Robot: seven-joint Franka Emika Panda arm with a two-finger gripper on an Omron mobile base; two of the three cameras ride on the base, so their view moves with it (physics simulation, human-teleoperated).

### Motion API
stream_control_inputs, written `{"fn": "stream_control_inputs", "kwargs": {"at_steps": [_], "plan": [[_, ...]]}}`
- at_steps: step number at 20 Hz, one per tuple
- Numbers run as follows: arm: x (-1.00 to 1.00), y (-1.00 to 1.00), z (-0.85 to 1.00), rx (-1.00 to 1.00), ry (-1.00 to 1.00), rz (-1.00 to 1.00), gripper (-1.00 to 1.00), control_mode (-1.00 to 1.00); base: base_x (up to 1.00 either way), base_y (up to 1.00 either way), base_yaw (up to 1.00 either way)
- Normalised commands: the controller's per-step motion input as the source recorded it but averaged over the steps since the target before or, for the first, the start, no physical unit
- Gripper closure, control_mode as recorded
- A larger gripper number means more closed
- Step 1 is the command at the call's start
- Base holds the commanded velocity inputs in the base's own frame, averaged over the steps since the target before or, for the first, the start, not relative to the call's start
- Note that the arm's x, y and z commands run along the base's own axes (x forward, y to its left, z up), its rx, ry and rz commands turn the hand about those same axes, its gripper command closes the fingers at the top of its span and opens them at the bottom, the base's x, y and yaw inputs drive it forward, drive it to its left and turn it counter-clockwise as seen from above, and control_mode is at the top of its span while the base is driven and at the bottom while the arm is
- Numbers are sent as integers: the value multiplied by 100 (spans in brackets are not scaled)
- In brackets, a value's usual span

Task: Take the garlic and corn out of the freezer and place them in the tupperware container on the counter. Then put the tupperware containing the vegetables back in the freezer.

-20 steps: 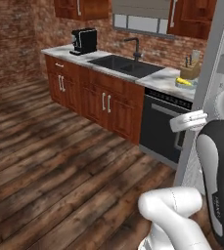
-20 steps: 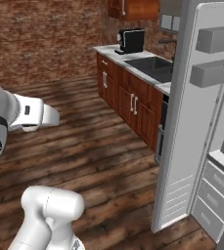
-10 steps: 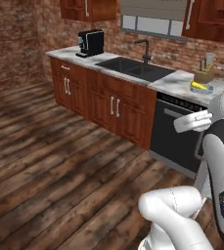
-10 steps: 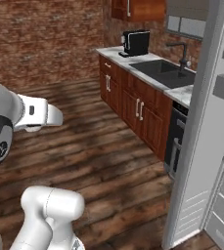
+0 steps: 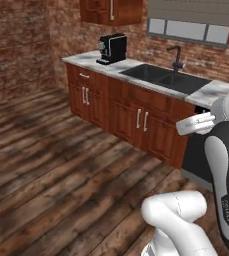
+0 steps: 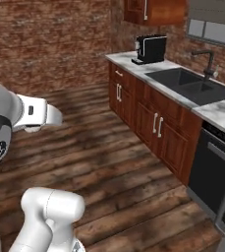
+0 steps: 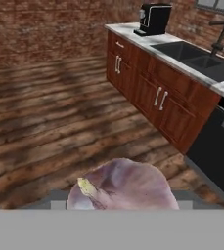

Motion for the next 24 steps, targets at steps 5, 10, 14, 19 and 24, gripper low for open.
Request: {"fn": "stream_control_inputs", "kwargs": {"at_steps": [5, 10, 14, 19, 24], "plan": [[0, 0, 0, 0, 0, 0, 100, 100, 100, 25, 0], [0, 0, 0, 0, 0, 0, 100, 100, 100, -1, -1], [0, 0, 0, 0, 0, 0, 100, 100, 80, -52, -37], [0, 0, 0, 0, 0, 0, 100, 100, 0, -56, -86], [0, 0, 0, 0, 0, 0, 100, 100, 0, -46, -88]]}}
